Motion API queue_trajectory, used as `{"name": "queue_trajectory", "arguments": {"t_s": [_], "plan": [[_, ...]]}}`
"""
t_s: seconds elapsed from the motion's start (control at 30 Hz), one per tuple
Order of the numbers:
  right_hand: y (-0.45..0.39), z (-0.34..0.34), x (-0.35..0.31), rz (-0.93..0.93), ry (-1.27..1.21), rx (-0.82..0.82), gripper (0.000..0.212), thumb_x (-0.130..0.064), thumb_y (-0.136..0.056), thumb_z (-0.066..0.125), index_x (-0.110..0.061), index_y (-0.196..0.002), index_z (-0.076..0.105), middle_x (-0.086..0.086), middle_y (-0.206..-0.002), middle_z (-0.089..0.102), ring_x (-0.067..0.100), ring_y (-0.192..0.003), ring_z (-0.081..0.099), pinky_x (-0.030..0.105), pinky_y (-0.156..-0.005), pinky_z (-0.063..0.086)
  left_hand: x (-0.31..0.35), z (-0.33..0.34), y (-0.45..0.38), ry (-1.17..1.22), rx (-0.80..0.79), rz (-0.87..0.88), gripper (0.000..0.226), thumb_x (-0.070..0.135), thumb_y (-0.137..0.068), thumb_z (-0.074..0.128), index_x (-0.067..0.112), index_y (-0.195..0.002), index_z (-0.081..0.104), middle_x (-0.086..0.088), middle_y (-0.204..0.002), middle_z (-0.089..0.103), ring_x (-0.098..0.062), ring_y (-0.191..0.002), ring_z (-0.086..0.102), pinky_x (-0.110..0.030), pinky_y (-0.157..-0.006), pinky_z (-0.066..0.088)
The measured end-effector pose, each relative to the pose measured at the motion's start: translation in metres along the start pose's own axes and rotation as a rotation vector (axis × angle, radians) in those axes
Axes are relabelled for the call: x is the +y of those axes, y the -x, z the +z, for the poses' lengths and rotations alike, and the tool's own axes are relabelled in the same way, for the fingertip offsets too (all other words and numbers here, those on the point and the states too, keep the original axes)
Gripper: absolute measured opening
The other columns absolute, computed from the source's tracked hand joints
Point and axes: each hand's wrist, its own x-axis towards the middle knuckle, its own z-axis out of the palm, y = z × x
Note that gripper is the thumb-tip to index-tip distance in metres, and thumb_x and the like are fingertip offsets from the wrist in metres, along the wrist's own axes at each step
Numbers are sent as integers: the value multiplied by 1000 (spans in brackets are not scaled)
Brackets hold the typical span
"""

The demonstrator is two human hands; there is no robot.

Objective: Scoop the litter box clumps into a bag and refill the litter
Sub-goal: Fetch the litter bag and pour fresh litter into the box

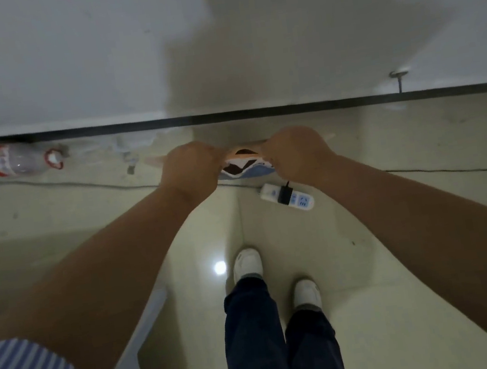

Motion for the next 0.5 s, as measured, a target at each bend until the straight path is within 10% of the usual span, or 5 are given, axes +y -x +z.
{"name": "queue_trajectory", "arguments": {"t_s": [0.23,0.5], "plan": [[-56,12,19,82,154,489,16,-13,-64,71,-6,-78,70,10,-79,68,26,-85,62,31,-79,47,-6,10,-48,-82,-33,98,33,27,-93,45,10,-122,48,-6,-117,58,-22,-108,53,-30,-93,39],[-61,15,14,235,-38,361,61,-20,-95,45,-16,-147,14,11,-156,8,29,-145,2,50,-116,2,-16,10,-45,-20,-16,-74,61,34,-99,32,19,-149,-1,-13,-157,-3,-30,-145,-4,-45,-117,0]]}}
